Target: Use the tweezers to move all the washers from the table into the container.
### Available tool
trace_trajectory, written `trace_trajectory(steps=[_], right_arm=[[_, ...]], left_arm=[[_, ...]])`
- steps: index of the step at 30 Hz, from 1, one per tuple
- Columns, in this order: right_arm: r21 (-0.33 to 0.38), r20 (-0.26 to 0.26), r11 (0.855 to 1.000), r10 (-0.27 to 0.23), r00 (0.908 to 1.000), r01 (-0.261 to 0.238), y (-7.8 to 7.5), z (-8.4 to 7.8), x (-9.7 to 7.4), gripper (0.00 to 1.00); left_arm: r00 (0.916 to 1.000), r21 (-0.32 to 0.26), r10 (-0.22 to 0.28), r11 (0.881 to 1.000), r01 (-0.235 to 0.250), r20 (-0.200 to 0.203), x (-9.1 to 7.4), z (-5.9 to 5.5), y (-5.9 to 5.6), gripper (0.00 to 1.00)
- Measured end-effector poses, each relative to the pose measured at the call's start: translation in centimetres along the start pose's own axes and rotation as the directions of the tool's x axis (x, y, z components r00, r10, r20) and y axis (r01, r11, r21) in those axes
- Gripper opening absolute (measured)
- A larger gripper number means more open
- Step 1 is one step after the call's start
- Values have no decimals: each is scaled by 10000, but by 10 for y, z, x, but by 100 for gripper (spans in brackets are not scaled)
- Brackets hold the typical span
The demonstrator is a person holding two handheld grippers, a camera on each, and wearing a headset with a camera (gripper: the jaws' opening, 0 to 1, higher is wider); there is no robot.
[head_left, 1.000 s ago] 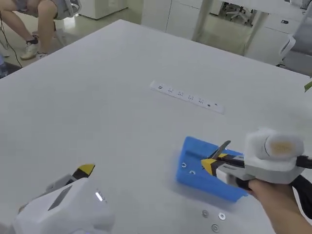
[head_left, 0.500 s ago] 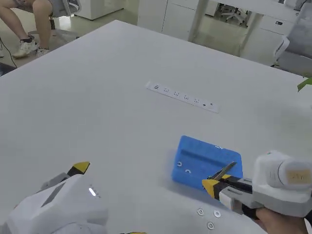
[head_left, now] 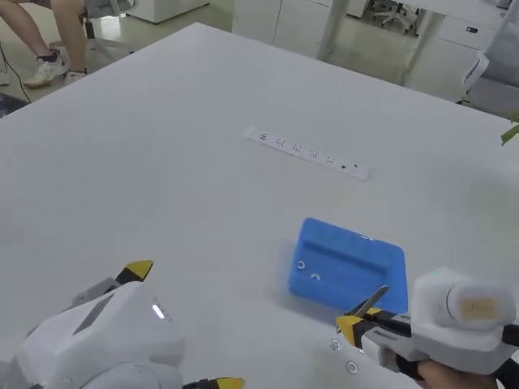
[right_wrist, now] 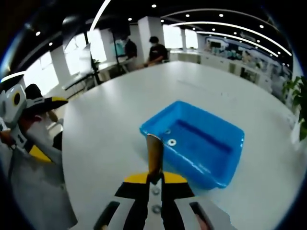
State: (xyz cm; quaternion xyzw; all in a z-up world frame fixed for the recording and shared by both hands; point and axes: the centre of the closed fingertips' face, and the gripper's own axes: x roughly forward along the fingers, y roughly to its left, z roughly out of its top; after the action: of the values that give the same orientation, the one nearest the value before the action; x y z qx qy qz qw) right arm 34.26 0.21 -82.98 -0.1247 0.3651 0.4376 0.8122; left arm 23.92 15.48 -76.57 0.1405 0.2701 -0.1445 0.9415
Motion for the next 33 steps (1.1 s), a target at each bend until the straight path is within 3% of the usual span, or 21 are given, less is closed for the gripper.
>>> trace_trajectory(steps=[11, 33], right_arm=[[419, -173, 9991, 74, 9998, -66, -4, -9, 3, 5], [264, -248, 9996, -56, 9997, 63, -6, -11, 5, 3]], left_arm=[[9998, 222, -41, 9997, 46, -213, 2, -4, -2, 98], [9991, 307, -4, 9995, 17, -426, 3, -8, -1, 96]])
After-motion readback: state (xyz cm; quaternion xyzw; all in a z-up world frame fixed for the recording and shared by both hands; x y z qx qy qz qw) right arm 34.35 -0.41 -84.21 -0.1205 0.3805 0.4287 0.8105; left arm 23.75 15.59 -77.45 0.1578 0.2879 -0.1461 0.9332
